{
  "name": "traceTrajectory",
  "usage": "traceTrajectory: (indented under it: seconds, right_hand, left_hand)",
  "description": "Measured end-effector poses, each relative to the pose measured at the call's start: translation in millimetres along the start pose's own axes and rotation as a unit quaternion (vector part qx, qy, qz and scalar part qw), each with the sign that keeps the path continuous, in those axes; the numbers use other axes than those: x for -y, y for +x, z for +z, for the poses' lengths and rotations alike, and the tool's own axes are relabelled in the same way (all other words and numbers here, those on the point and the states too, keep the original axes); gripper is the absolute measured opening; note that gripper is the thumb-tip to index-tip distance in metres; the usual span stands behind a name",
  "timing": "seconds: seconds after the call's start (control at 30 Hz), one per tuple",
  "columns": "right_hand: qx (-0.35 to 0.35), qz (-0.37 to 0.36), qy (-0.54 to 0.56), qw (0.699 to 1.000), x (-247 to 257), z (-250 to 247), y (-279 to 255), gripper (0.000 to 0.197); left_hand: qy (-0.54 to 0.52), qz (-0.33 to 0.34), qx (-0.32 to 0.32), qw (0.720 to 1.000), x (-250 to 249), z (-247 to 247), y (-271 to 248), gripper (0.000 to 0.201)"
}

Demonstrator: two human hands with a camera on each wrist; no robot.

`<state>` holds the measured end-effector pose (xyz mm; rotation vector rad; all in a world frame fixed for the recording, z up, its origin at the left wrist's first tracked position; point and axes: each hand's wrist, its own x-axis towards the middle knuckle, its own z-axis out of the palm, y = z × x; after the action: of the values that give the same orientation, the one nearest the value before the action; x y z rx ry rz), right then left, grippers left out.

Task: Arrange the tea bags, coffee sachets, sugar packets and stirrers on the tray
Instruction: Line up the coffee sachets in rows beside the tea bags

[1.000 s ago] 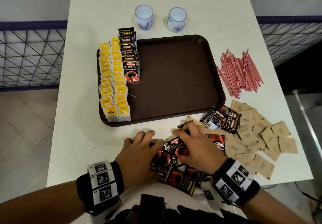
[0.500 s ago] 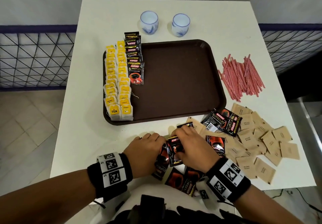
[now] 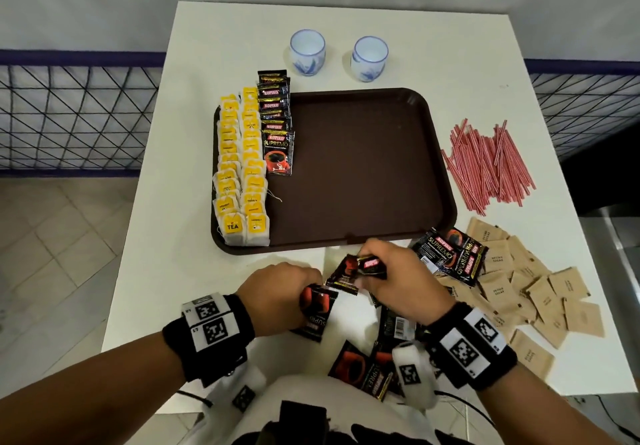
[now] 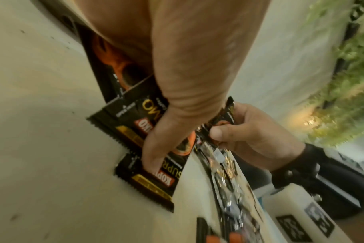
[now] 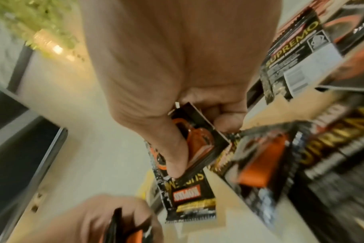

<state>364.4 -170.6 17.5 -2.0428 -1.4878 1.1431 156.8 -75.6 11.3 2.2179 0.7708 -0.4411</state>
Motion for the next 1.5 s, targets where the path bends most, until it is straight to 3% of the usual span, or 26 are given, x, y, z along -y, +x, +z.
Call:
traceTrajectory:
  seconds: [0.07,0.17,0.33,0.4,0.57,0.7,0.8,1.0,1.17,1.37,1.5]
  right_hand:
    - [0.004,0.025,0.063,0.998,2,-12,6,0.024]
    - [0.018,0.029,0.122,0.992,9,-25,19,0.026]
    - [0.045,-0.005,0.165,0.985,33,-27,45,0.030]
    - [0.053,-0.012,0.188,0.981,40,-23,54,0.030]
    - [0.092,-0.006,0.219,0.971,57,-16,77,0.020]
    - [0.054,0.021,0.274,0.960,64,-9,97,0.015]
    - [-0.004,0.017,0.317,0.948,67,-10,107,0.017]
    - [-0.025,-0.003,0.322,0.946,70,-16,126,0.049]
    - [-0.029,0.010,0.314,0.949,70,-17,138,0.032]
    - [-0.046,0.018,0.295,0.954,69,-28,152,0.047]
    - [-0.050,0.032,0.262,0.963,68,-35,170,0.024]
  left_hand:
    - [-0.082,0.016,-0.030,0.996,8,-8,-1,0.016]
    - [-0.248,0.052,-0.099,0.962,14,-26,-3,0.019]
    - [-0.329,0.077,-0.102,0.936,8,-45,-1,0.019]
    - [-0.356,0.052,-0.147,0.921,9,-45,2,0.018]
    - [-0.388,-0.076,-0.269,0.878,25,-47,3,0.020]
    - [-0.378,-0.124,-0.323,0.859,39,-51,3,0.021]
    - [-0.384,-0.130,-0.331,0.852,48,-57,1,0.019]
    - [-0.443,-0.126,-0.351,0.816,54,-70,-2,0.016]
    - [-0.432,-0.122,-0.392,0.803,65,-74,3,0.015]
    - [-0.448,-0.134,-0.413,0.782,76,-78,7,0.018]
    - [-0.462,-0.153,-0.427,0.763,85,-80,5,0.019]
